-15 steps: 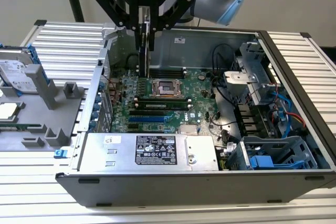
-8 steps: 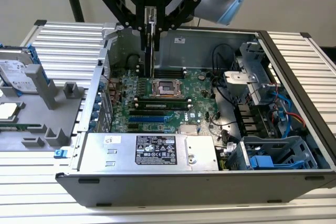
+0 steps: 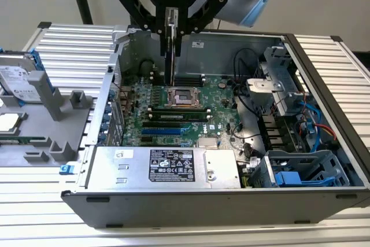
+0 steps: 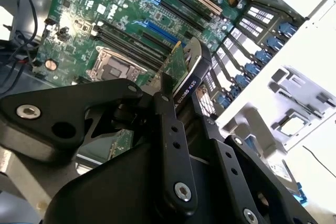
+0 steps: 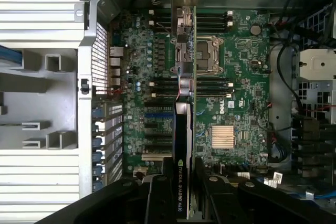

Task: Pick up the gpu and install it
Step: 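Insert the gpu into the slot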

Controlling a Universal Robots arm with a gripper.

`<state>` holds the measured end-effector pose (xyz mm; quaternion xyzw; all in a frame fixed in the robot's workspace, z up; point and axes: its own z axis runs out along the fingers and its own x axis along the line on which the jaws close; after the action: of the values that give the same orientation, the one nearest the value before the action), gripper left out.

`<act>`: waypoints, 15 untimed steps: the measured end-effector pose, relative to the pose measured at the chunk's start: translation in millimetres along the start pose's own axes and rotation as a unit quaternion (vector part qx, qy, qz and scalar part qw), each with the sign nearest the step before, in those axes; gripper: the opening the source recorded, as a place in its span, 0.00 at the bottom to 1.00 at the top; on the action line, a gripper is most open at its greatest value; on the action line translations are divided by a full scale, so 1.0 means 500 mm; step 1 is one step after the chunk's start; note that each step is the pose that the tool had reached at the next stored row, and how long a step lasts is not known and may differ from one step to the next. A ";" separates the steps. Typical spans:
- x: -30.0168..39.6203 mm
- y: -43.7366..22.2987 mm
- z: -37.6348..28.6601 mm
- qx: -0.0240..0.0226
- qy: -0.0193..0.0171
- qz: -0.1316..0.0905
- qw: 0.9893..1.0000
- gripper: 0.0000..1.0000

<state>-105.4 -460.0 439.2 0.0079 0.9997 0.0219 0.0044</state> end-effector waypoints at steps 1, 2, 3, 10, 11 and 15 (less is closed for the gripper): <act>-0.002 0.000 0.000 0.000 0.000 0.000 1.000 0.00; -0.004 0.000 0.000 0.000 0.000 0.000 1.000 0.00; -0.005 0.000 0.000 0.000 0.000 0.000 1.000 0.00; -0.018 0.000 0.000 0.000 0.000 0.000 1.000 0.00; -0.020 0.000 0.000 0.000 0.000 0.000 1.000 0.00; -0.026 0.000 0.000 0.000 0.000 0.000 1.000 0.00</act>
<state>-92.2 -460.0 439.2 0.0079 0.9997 0.0220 0.0044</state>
